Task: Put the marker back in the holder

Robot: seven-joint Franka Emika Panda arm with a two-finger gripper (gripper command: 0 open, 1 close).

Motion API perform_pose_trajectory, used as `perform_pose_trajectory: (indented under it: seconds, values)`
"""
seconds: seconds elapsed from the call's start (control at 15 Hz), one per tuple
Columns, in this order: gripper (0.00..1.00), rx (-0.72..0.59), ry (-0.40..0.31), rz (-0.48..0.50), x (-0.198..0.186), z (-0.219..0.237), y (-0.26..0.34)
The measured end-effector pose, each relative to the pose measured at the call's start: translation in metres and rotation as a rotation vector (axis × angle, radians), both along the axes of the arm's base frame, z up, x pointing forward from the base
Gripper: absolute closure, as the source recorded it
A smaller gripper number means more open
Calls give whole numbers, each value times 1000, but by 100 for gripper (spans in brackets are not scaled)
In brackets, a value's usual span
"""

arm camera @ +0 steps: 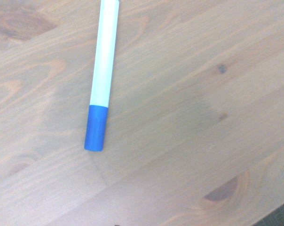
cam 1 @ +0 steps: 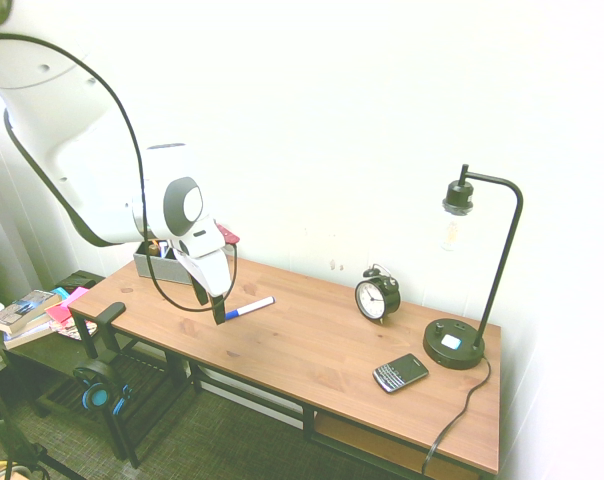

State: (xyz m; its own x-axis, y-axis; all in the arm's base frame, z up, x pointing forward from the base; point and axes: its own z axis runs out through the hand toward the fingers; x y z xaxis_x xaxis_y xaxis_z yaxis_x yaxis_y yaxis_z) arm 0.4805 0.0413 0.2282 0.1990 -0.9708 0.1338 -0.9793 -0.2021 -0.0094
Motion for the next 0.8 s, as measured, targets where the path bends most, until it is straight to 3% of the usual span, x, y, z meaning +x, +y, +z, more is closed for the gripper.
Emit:
perform_pose_trajectory:
  seconds: [0.33, 0.8]
  values:
    - [100, 53, -30, -28, 38, -26, 9]
    - [100, 92, -30, -40, 64, -61, -4]
